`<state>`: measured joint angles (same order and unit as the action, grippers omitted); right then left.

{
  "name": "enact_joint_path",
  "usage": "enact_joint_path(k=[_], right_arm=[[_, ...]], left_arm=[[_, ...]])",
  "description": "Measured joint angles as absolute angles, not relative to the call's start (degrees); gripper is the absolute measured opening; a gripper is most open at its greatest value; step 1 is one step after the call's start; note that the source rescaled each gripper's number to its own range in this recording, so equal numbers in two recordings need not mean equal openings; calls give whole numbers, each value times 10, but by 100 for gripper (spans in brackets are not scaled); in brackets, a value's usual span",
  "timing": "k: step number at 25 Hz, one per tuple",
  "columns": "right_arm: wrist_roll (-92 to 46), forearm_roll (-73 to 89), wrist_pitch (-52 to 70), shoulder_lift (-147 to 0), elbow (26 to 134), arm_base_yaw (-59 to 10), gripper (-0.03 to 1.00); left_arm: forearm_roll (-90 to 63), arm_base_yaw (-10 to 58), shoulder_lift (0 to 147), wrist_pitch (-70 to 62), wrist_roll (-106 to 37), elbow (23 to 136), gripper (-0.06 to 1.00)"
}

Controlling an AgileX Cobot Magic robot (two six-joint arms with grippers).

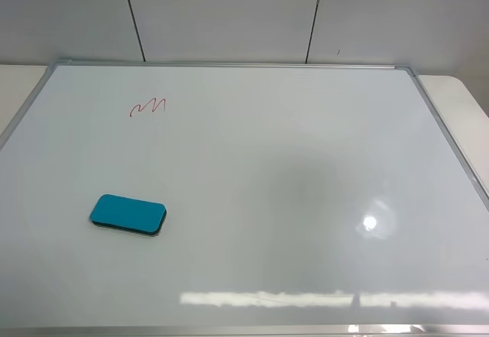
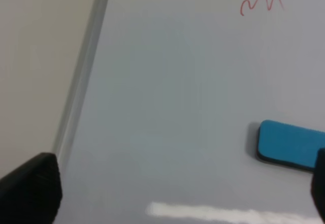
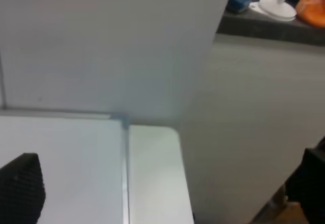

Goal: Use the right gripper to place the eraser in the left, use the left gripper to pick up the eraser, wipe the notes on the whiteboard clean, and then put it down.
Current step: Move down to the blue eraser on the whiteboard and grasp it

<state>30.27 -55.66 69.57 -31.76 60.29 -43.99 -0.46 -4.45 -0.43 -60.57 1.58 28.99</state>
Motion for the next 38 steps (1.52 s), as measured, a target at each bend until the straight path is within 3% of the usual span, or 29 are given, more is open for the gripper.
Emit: enact_joint_path(k=[16,27,29,34,38], right_arm=[[298,-474,695,-451,602,-440,100],[265,-463,694,-451,602,-439,100],[254,-459,693,-432,601,-415,100],[208,-410,659,-349,601,-259,100],[178,-349,652,-292,601,-175,100]], left_arm=[[-5,-44,-4,-606,16,290,100],[-5,-44,-4,-606,16,290,100],[-5,-44,-4,-606,16,290,100],[-5,-44,-4,-606,16,290,100],[-5,-44,-4,-606,16,290,100]])
